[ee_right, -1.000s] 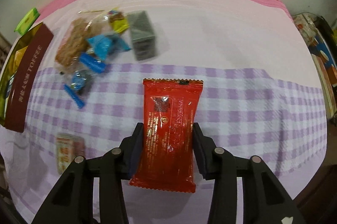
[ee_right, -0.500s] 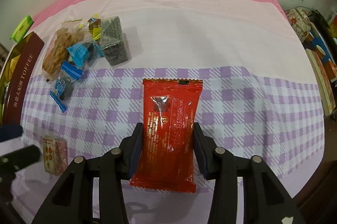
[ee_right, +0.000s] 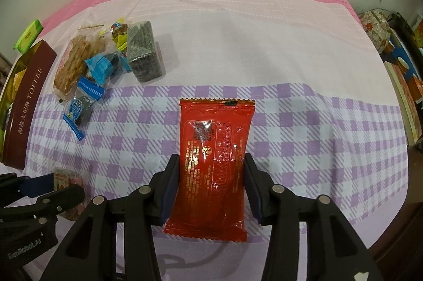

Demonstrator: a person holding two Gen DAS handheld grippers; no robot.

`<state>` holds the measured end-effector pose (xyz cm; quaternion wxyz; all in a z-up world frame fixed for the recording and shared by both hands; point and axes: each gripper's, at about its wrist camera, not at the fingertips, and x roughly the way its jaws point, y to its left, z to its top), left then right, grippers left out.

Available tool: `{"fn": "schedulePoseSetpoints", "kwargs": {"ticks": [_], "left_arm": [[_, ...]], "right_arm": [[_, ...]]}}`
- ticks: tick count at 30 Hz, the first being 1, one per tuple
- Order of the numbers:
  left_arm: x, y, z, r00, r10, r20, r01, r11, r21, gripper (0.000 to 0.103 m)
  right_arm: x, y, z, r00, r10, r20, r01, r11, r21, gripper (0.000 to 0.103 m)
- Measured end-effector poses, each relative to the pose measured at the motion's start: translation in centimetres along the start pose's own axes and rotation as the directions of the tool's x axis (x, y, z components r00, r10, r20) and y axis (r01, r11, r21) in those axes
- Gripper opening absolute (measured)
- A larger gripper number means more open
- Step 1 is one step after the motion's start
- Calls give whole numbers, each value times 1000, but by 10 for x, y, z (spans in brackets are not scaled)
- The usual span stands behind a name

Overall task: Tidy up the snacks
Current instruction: 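Grasp the red snack with the right tool while the left tool grasps the small cake box, then carry the small cake box into the gold tray and open the left tool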

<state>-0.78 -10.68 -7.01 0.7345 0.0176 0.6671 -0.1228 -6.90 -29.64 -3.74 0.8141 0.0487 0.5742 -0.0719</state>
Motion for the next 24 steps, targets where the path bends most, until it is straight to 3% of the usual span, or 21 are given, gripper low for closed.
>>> {"fn": "schedulePoseSetpoints", "kwargs": {"ticks": [13,18,24], "left_arm": [[-15,28,-4,999,4,45,-4,1000,-1,31],[-37,42,3,997,-21,72,22,1000,-6,31],[-76,74,26,987,-2,159,1,1000,5,31]], "right_arm": [[0,1,0,1000,-9,5,9,1000,-4,44],[1,1,0,1000,-8,6,8,1000,-2,44],[1,2,-1,1000,-11,7,11,1000,-2,44]]}}
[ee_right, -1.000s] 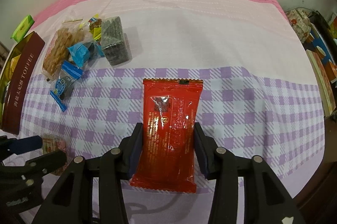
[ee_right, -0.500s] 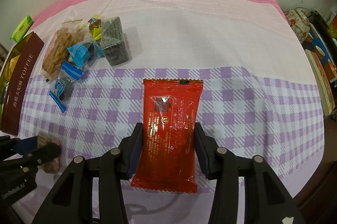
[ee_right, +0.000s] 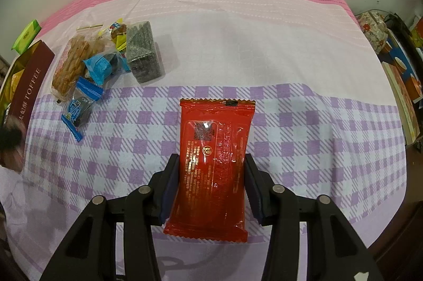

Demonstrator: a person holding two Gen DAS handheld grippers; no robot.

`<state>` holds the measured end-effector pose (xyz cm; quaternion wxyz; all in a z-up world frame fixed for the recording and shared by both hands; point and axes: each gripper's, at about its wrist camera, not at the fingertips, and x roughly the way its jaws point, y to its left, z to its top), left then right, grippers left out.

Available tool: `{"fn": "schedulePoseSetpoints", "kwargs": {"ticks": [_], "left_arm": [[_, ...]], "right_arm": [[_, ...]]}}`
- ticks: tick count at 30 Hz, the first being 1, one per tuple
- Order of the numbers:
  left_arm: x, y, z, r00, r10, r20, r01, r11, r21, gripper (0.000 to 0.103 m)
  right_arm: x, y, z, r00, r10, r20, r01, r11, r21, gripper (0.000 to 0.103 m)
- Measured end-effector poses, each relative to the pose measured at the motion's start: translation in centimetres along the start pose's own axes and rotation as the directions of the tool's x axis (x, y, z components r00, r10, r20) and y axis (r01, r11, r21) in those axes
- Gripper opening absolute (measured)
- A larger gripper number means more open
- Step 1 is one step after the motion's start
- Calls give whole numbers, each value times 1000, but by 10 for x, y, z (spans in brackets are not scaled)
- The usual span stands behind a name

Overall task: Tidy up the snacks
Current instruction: 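Carry the small cake box into the gold tray and open the left tool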

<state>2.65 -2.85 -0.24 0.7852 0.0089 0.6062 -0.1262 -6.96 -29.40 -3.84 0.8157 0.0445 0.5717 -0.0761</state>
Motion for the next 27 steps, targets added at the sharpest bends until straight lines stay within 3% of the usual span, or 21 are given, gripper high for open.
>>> {"fn": "schedulePoseSetpoints", "kwargs": {"ticks": [3,9,16,24,27], "left_arm": [[-16,21,22,999,15,38,-14,1000,-18,31],[-26,76,76,987,119,110,-114,992,-47,31],[5,129,106,979,195,59,-191,980,-61,31],[49,153,116,968,250,4,-250,967,-43,31],[58,156,118,970,241,-12,-241,969,-45,31]], "right_arm": [[0,0,0,1000,0,0,0,1000,0,44],[0,1,0,1000,-2,0,2,1000,0,44],[0,0,1,1000,-1,-1,1,1000,1,44],[0,0,1,1000,-2,-1,2,1000,-2,44],[0,0,1,1000,-2,0,2,1000,-2,44]]}}
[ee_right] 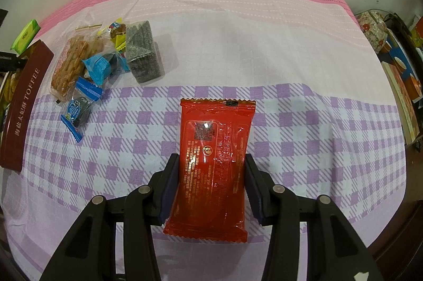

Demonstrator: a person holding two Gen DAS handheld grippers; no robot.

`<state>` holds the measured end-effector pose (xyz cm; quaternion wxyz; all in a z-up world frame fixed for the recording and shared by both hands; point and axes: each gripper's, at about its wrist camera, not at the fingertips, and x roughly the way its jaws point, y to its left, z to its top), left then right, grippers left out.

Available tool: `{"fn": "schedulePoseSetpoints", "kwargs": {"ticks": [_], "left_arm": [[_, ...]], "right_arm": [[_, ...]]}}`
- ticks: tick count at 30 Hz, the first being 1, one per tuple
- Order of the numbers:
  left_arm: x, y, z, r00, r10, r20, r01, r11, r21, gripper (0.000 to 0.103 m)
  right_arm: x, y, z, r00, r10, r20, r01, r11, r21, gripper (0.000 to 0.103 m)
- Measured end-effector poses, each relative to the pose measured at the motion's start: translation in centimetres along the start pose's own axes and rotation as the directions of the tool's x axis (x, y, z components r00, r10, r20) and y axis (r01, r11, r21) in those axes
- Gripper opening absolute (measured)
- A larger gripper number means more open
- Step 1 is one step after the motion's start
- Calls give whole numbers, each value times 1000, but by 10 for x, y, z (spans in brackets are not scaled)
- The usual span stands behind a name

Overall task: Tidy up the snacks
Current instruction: 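Carry the small cake box into the gold tray and open the left tool, then carry the red snack into the gold tray and open the right tool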

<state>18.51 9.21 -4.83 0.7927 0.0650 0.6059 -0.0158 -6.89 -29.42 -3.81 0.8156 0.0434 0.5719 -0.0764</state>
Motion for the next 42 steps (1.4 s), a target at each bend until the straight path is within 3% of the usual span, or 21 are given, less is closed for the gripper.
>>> {"fn": "schedulePoseSetpoints", "kwargs": {"ticks": [13,22,35,39,42], "left_arm": [[8,-1,2,999,28,18,-29,999,14,31],[1,8,-4,999,-11,40,11,1000,-8,31],[-55,18,-56,982,-44,181,46,999,-7,33],[-67,30,-76,976,-36,215,45,998,-36,47],[-76,43,-90,970,-10,242,26,998,-63,51]], "right_arm": [[0,0,0,1000,2,-1,-2,1000,2,45],[2,-1,1,1000,2,-24,-2,1000,10,46],[2,9,8,998,-30,-59,32,999,29,41],[0,13,8,997,-51,-59,54,998,43,40],[-5,18,8,996,-74,-41,76,996,54,40]]}}
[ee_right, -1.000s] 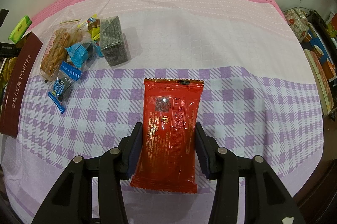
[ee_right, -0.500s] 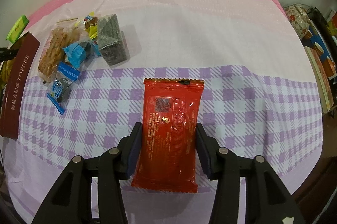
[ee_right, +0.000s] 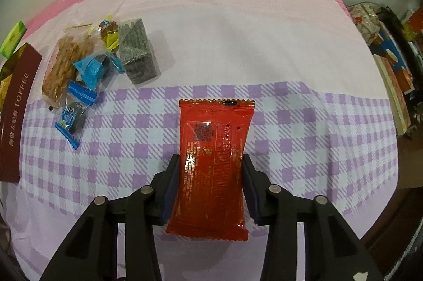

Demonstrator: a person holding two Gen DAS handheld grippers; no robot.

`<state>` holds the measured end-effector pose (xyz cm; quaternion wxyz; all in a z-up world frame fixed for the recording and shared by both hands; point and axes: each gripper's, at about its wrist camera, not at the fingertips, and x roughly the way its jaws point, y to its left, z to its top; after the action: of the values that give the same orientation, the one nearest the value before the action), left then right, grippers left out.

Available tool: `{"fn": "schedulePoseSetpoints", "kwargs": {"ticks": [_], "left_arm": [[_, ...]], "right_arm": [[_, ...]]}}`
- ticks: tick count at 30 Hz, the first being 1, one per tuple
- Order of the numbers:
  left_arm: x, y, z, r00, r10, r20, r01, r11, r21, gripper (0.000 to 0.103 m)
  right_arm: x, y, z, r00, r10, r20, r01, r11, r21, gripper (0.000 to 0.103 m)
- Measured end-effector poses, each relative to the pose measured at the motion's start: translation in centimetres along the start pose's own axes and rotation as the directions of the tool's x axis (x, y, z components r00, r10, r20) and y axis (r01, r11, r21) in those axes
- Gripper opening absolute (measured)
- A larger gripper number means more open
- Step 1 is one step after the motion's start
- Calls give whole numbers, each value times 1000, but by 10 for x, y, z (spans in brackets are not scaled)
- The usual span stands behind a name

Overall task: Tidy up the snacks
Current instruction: 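Carry the red snack into the gold tray and open the right tool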

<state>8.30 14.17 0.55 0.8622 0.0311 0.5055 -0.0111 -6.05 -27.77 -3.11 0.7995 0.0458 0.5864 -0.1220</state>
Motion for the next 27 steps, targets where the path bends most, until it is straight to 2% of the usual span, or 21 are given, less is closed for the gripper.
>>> {"fn": "schedulePoseSetpoints", "kwargs": {"ticks": [2,4,9,17,22,27], "left_arm": [[-10,10,-7,999,22,23,-22,999,-27,54],[-17,23,-11,998,41,44,-37,997,-72,63],[-30,51,-24,994,76,75,-62,982,-178,66],[-37,82,-53,990,131,58,-113,962,-248,68],[-46,102,-73,988,149,51,-127,945,-300,69],[-45,120,-84,977,212,34,-188,921,-341,70]], "right_arm": [[-9,3,0,1000,-2,20,2,1000,11,40],[-21,9,2,999,3,46,-4,1000,15,40],[-53,41,7,993,47,107,-44,999,-32,40],[-89,138,11,972,191,134,-165,969,-185,40],[-101,202,16,956,269,118,-227,932,-282,40],[-100,258,19,946,312,83,-266,899,-348,40]]}}
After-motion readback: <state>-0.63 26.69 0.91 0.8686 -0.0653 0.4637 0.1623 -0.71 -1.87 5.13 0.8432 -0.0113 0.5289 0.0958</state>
